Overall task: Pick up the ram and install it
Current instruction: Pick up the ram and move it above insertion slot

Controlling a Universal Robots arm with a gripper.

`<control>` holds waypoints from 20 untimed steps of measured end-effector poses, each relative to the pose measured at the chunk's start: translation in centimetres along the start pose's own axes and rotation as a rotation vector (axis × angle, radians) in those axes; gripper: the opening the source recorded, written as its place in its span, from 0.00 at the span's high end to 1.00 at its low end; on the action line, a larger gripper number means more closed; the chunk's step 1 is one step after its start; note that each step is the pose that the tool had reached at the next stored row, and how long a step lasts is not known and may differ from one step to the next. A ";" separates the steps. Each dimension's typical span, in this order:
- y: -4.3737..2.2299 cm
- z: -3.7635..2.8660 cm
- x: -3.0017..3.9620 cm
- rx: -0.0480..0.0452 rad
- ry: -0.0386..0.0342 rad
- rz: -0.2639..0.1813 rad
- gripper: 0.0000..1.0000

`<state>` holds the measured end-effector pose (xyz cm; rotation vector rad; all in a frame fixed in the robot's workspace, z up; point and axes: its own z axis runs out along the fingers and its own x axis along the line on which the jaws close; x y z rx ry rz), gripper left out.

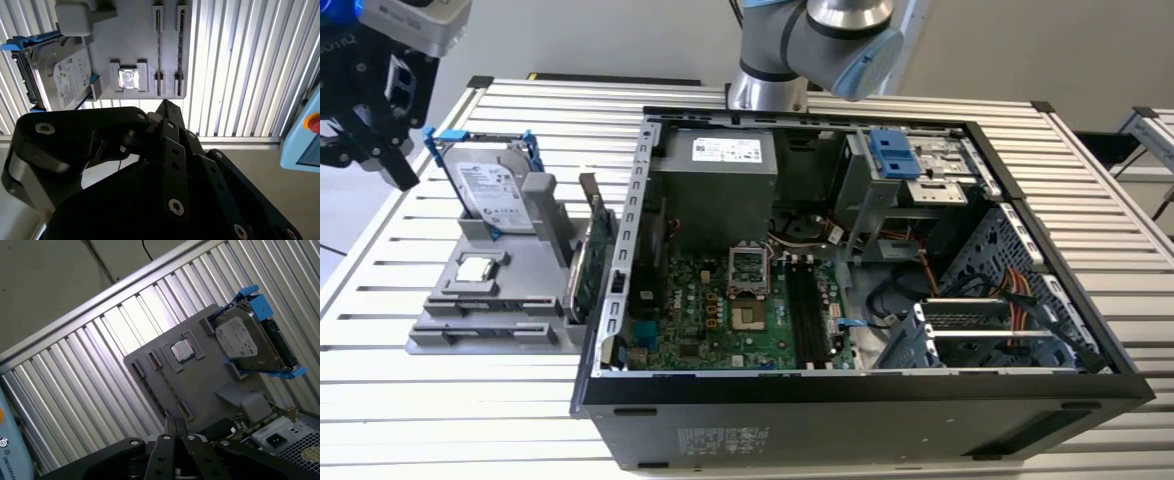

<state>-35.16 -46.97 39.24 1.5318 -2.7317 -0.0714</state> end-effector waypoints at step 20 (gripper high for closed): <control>-0.01 0.00 0.00 0.0124 -0.0044 -0.079 1.00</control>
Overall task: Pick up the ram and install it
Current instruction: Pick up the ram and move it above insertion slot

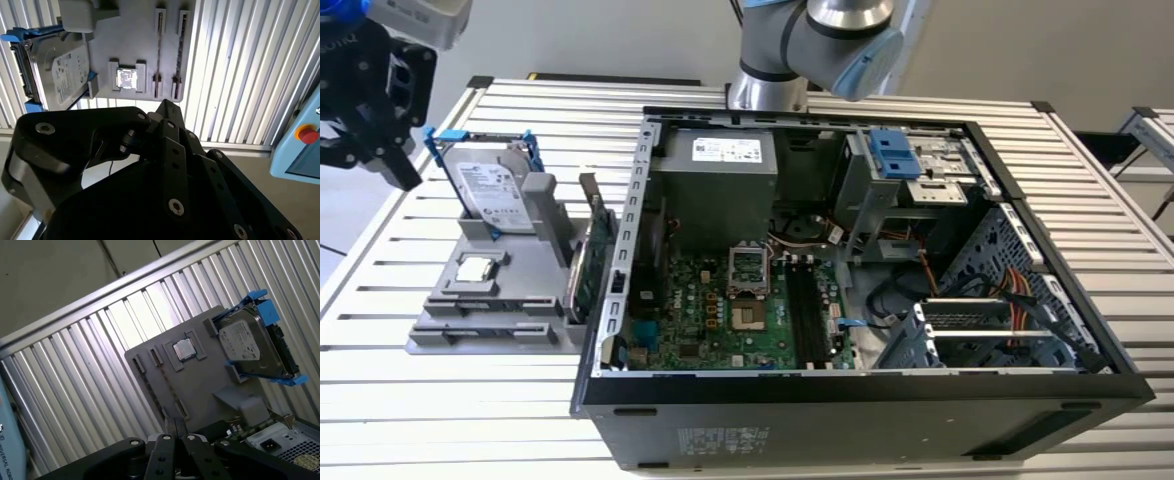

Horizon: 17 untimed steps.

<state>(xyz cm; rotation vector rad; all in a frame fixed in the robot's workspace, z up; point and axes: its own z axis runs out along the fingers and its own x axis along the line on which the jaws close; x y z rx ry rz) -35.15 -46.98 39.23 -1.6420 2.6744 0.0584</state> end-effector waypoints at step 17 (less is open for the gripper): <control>0.00 0.07 0.00 0.0180 -0.0055 -0.223 1.00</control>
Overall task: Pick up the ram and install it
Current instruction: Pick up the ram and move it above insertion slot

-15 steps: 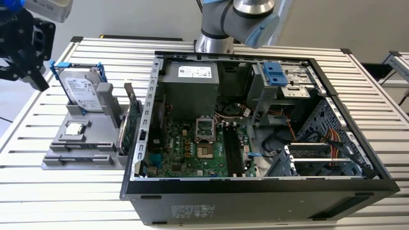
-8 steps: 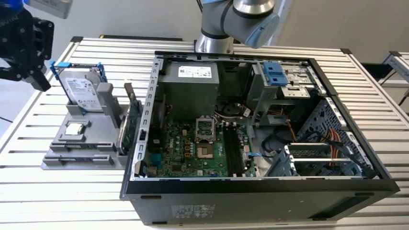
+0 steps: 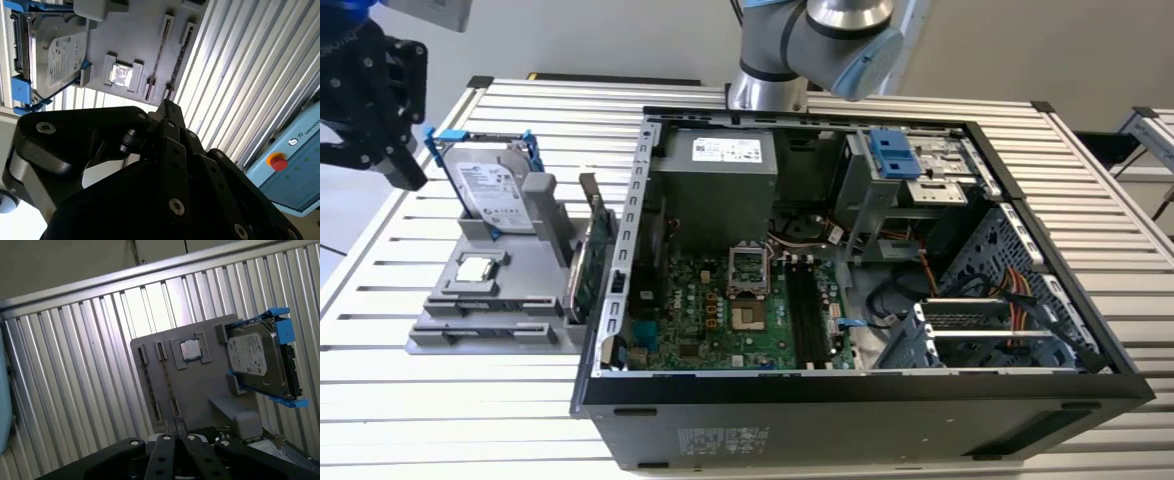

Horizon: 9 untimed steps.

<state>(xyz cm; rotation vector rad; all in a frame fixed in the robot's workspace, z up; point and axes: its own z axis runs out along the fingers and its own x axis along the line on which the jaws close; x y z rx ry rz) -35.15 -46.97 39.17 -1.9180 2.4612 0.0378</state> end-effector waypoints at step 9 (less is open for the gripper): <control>0.01 0.04 0.00 -0.0004 -0.0002 -0.136 1.00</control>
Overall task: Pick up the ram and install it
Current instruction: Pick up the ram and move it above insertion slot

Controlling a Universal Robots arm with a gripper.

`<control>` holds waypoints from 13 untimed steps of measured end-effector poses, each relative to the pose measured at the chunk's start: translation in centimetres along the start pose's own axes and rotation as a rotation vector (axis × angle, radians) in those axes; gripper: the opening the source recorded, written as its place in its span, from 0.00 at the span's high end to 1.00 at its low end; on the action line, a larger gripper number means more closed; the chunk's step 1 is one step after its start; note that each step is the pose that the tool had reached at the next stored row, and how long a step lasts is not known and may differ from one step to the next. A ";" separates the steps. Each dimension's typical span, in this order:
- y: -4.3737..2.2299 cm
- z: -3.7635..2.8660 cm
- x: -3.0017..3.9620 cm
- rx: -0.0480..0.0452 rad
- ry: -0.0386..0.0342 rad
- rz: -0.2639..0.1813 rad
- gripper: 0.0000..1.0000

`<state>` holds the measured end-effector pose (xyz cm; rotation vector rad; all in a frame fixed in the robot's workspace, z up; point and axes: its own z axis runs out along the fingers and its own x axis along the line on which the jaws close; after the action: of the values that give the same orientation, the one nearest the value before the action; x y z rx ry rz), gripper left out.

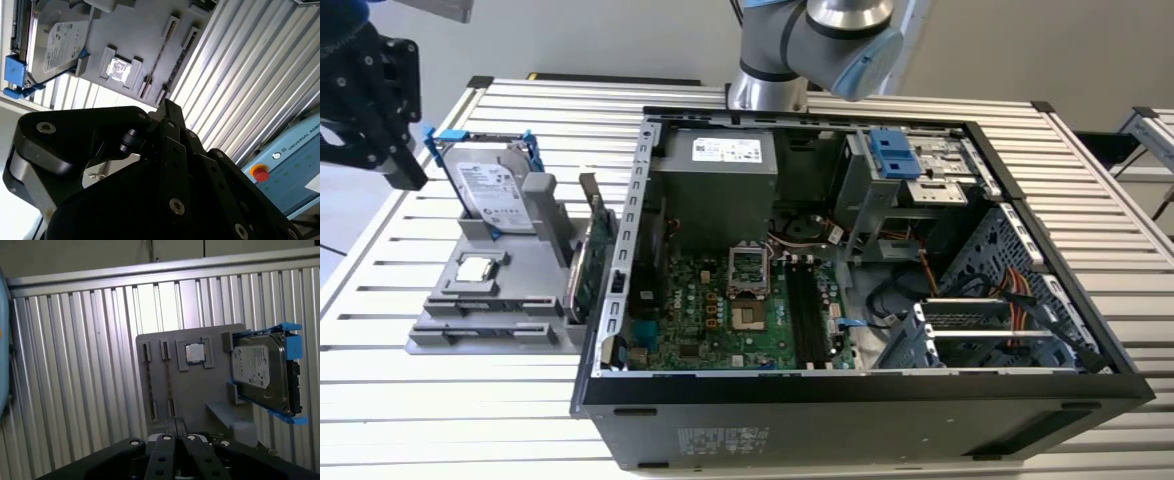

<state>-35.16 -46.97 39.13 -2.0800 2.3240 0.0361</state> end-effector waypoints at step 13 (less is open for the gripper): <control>-0.01 0.02 0.00 -0.0030 0.0002 -0.098 1.00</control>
<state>-35.15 -46.98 39.11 -2.1926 2.2195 0.0377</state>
